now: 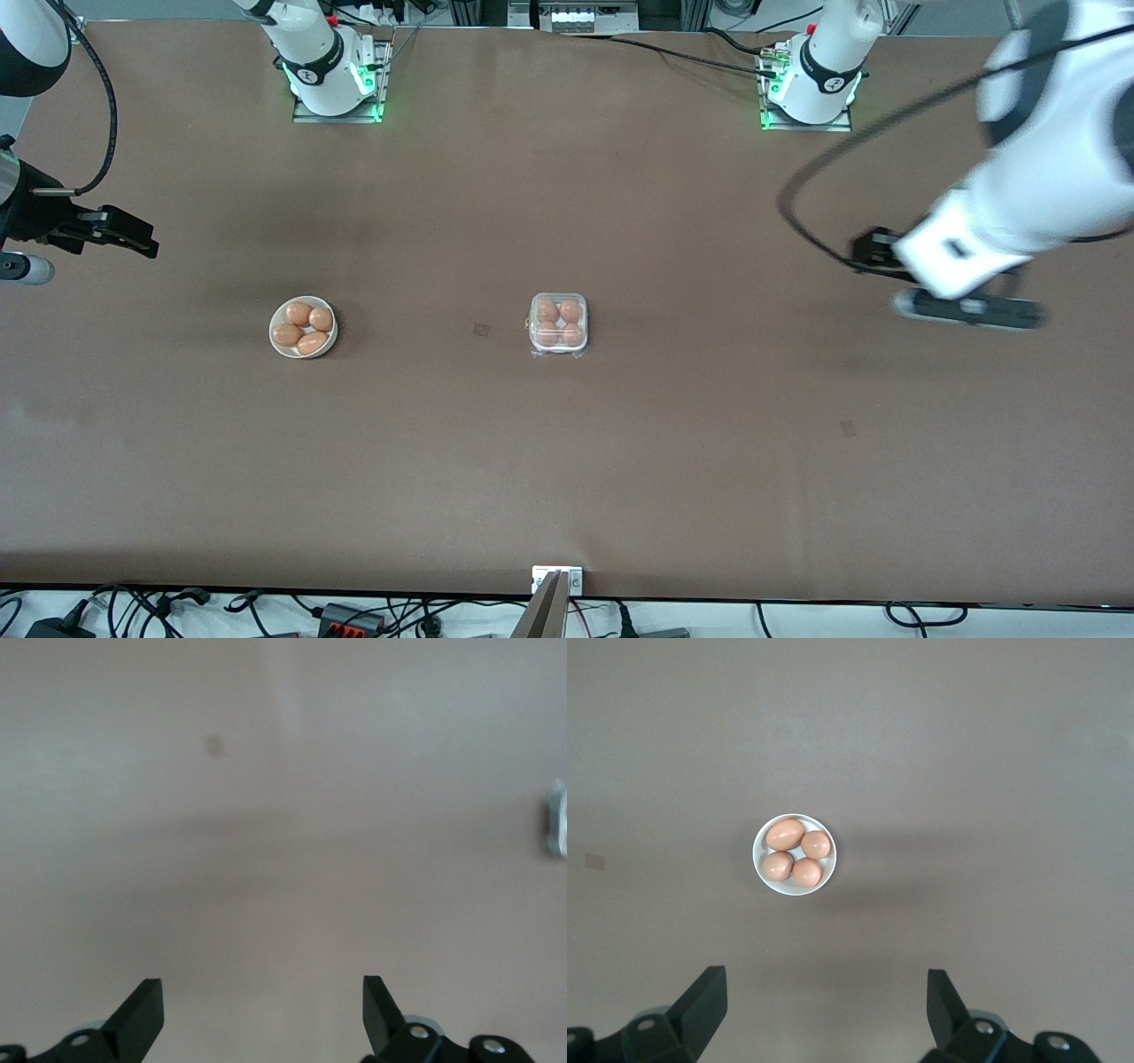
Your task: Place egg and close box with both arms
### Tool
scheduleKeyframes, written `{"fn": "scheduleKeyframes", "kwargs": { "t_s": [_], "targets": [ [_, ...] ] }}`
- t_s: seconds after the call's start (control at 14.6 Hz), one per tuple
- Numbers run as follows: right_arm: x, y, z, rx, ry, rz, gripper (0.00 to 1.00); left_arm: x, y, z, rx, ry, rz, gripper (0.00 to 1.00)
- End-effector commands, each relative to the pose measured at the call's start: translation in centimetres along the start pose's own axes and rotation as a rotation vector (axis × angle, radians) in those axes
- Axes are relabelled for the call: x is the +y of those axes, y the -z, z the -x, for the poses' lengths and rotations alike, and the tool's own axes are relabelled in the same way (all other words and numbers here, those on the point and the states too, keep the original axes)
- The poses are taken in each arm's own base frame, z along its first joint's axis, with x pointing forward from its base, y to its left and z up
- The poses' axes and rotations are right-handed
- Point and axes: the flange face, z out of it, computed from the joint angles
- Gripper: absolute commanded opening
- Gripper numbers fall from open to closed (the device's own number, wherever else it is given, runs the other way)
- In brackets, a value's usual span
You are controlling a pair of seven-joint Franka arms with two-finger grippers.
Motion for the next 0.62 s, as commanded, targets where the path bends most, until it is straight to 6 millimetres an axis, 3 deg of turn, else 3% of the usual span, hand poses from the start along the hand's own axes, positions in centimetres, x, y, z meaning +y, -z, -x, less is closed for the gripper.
{"fn": "scheduleKeyframes", "kwargs": {
  "t_s": [0.0,0.07,0.27,0.55],
  "targets": [
    [0.0,0.6,0.3,0.005,0.011,-0.016,1.00,-2.1,1.0,-1.2,0.026,0.028,0.035,1.00],
    [-0.1,0.6,0.3,0.005,0.013,-0.014,1.00,-3.3,1.8,-0.6,0.033,0.043,0.045,1.00],
    [-0.2,0.3,0.4,-0.004,0.004,-0.014,1.00,-6.6,0.9,1.8,-0.001,0.044,0.058,1.00],
    [-0.6,-0.1,0.7,-0.012,0.006,-0.012,1.00,-7.7,-0.9,7.6,0.062,0.010,0.071,1.00]
  ]
}}
